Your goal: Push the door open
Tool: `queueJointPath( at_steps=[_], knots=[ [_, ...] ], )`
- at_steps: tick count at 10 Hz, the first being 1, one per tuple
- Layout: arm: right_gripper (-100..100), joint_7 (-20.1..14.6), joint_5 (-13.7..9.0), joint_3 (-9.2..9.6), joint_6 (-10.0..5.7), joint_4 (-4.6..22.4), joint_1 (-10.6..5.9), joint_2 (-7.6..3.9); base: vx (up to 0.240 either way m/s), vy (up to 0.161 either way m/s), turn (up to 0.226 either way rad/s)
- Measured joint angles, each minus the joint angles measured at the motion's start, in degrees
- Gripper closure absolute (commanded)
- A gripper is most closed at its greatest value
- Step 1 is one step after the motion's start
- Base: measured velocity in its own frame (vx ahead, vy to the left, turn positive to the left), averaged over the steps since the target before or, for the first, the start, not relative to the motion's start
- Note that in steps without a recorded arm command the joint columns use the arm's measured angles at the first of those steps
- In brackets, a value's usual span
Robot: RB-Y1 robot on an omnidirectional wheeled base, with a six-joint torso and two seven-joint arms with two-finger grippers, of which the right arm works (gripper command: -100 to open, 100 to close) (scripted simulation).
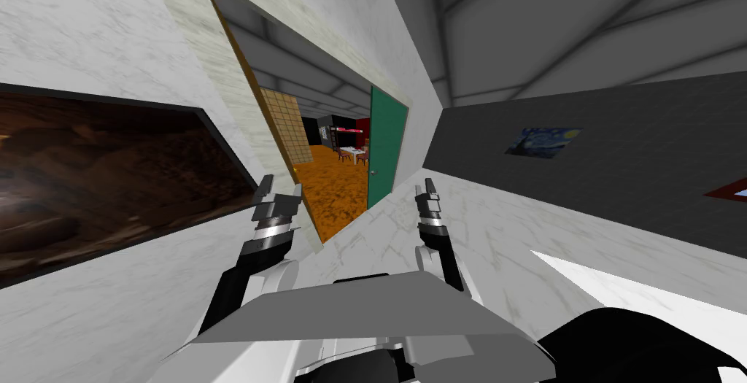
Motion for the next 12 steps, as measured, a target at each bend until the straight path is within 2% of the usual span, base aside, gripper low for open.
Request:
queueJointPath(
  at_steps=[5, 6, 9, 12],
  knots=[
    [-100, -1.19, 1.12, 0.37, -1.96, 6.3, -2.27, -2.12, 0.128, -0.054, 0.032],
    [-100, -1.35, 1.55, 0.83, -2.2, 7.31, -2.46, -2.33, 0.114, -0.025, 0.028],
    [-100, -2.07, 2.09, 0.62, -2.94, 11.43, -4.77, -3.36, 0.094, -0.033, 0.021],
    [-100, -2.75, 2.71, 0.82, -4.08, 15.07, -6.04, -4.12, 0.096, -0.044, 0.031]
  ],
)
